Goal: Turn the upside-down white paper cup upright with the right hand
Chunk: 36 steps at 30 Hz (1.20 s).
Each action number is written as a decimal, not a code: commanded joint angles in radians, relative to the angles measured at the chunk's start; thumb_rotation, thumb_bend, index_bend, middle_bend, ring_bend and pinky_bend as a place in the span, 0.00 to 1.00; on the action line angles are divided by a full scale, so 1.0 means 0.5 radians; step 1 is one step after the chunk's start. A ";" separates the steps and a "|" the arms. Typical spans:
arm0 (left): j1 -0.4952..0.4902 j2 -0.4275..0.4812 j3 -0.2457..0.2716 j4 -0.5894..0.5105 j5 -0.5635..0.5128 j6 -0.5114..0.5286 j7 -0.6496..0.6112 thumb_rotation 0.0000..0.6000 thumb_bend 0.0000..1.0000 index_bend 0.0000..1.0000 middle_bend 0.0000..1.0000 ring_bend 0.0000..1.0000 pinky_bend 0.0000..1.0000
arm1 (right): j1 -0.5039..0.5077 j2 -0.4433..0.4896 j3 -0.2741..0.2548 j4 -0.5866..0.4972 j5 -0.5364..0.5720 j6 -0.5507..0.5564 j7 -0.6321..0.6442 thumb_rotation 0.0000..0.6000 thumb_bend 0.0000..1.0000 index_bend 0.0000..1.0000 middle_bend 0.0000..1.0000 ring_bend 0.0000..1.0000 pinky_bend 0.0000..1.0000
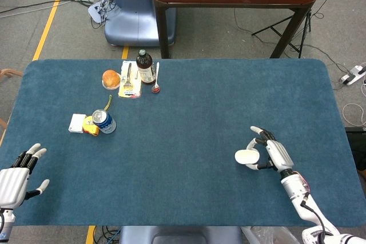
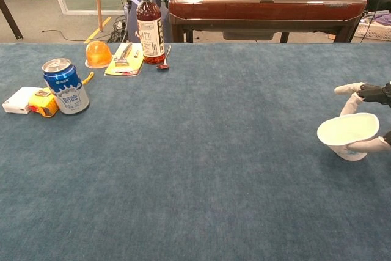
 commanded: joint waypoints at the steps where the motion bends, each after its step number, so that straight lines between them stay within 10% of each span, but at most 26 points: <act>1: 0.000 0.000 0.000 0.001 -0.002 -0.001 -0.001 1.00 0.21 0.16 0.10 0.13 0.45 | -0.001 0.011 -0.003 0.002 0.004 -0.008 -0.025 1.00 0.00 0.45 0.07 0.00 0.00; 14: -0.008 -0.009 0.001 0.011 -0.013 -0.025 0.003 1.00 0.21 0.16 0.10 0.13 0.45 | -0.031 0.177 0.005 -0.134 0.056 -0.019 -0.161 1.00 0.00 0.19 0.00 0.00 0.00; 36: -0.008 -0.003 0.004 -0.015 0.043 0.014 -0.069 1.00 0.21 0.16 0.10 0.13 0.45 | -0.369 0.861 -0.066 -1.075 0.334 0.456 -1.246 1.00 0.00 0.17 0.05 0.00 0.00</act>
